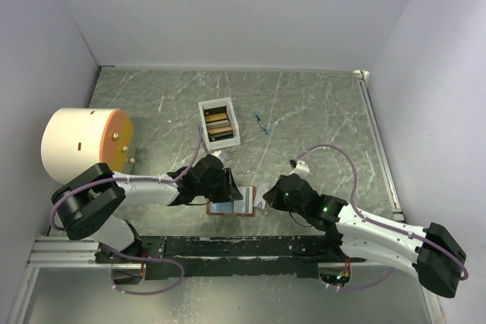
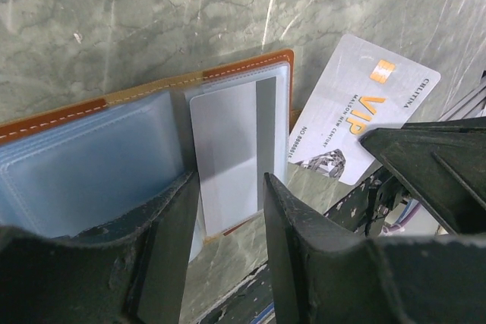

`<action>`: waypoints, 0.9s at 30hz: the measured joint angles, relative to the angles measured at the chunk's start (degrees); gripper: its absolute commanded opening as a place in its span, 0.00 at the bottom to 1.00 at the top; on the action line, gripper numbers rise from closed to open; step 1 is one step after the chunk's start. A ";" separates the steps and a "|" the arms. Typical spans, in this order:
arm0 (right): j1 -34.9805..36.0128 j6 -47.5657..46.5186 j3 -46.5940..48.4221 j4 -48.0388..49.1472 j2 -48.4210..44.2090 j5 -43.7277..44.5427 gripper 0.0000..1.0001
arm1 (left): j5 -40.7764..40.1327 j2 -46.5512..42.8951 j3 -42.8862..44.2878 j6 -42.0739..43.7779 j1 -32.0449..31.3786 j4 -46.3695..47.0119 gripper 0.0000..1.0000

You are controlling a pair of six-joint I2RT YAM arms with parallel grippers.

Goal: Put the credit cards into the card holder
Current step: Insert the credit card into the card holder.

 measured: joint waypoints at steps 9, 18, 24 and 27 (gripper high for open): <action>0.00 0.37 -0.72 0.68 -0.42 0.00 0.00 | 0.04 0.00 0.00 -0.90 -0.90 0.33 0.51; 0.00 0.11 -0.68 -0.33 -0.94 0.35 0.00 | -0.46 -0.81 1.03 -0.15 -1.01 -2.29 0.53; 0.00 -0.63 0.90 -5.05 -4.39 1.53 0.00 | -2.84 -4.11 5.09 2.49 -1.20 -8.28 0.54; 0.00 -1.07 2.51 -7.41 -5.57 1.97 0.00 | -4.15 -5.73 5.29 3.26 -1.16 -9.90 0.50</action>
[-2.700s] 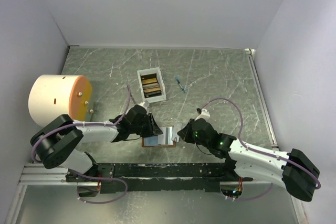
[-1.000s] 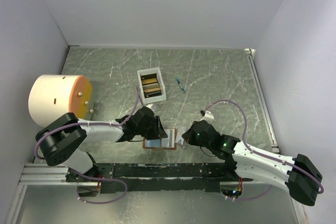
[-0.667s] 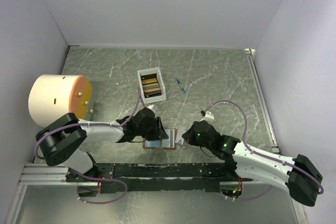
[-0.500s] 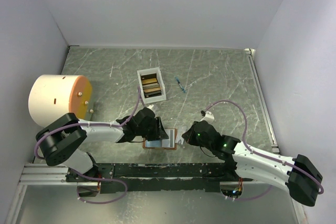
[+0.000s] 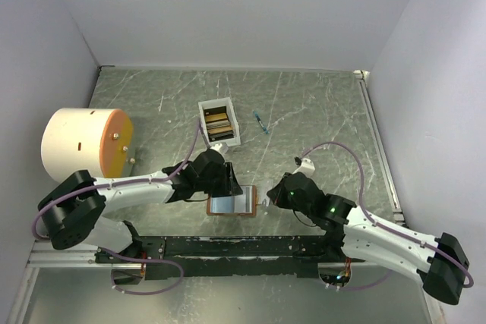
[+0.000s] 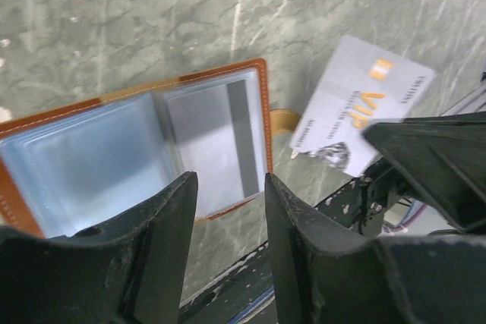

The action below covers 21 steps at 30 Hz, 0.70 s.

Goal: Put the credit cards into the card holder
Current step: Insert the credit card into the card holder.

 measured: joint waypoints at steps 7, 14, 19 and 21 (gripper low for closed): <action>0.00 -1.42 3.04 -1.20 -1.86 -0.55 0.00 | -1.03 -2.21 -0.15 2.73 3.56 -4.90 0.44; 0.00 -2.49 3.15 4.94 0.85 -4.98 0.00 | -1.70 -5.25 -2.49 4.83 6.69 -8.59 0.29; 0.00 -2.62 3.13 13.51 7.08 -9.49 0.00 | -1.70 -8.83 -6.14 4.90 8.52 -9.07 0.25; 0.00 -2.78 3.13 16.74 9.90 -11.08 0.00 | -1.60 -9.09 -7.52 4.87 9.07 -9.09 0.23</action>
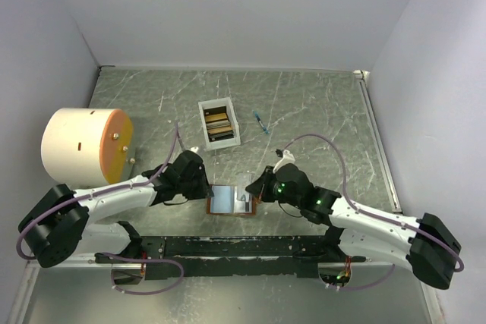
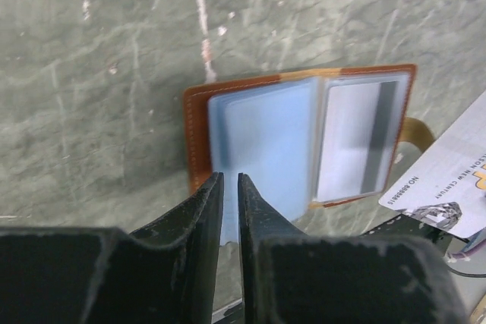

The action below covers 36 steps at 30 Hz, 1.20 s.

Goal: Put the credit cards into the card holder
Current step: Insert the credit card into the card holder.

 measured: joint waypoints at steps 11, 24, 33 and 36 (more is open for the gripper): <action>0.02 -0.13 -0.09 8.66 10.49 -3.28 0.00 | 1.16 0.46 -2.56 -0.17 0.35 0.37 0.21; 0.02 1.55 -1.79 12.79 12.74 -3.39 0.00 | 3.96 0.90 -4.87 -0.87 0.39 3.69 0.17; 0.00 2.82 -2.75 13.97 14.75 -3.67 0.00 | 4.11 0.76 -5.35 -1.68 0.44 4.37 0.17; -0.07 3.04 -2.84 14.01 14.64 -3.48 0.00 | 4.11 0.66 -5.70 -1.79 0.46 4.87 0.17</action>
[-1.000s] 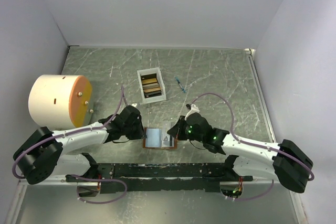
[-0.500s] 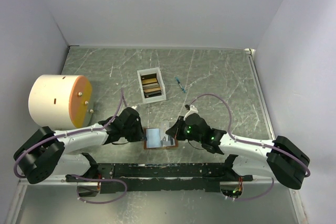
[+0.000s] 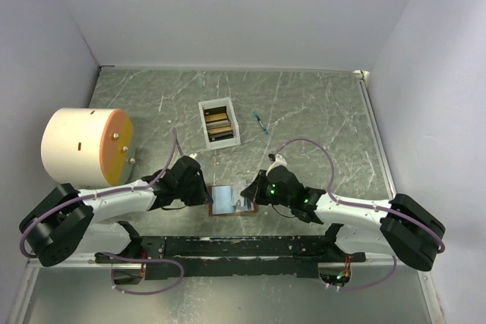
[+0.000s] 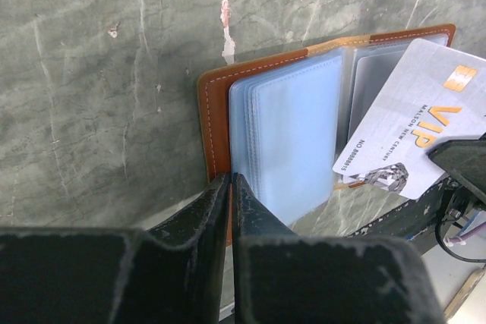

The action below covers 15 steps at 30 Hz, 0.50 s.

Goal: Put the credit cards into the card holder
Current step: Insert the credit card into the card holder.

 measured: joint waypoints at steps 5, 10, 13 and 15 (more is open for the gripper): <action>-0.74 0.55 0.00 0.00 -0.07 -0.02 0.00 | 0.04 0.02 0.00 -0.13 0.00 0.11 0.17; -0.87 0.96 -0.50 0.72 -0.07 -0.04 0.00 | 0.09 0.00 -0.07 -0.15 0.00 0.17 0.18; -0.96 1.20 -1.27 1.36 0.00 -0.04 0.00 | 0.11 -0.13 -0.35 -0.22 0.00 0.57 0.18; -0.96 1.40 -1.49 1.68 0.17 -0.07 0.00 | 0.15 -0.15 -0.37 -0.33 0.00 0.63 0.18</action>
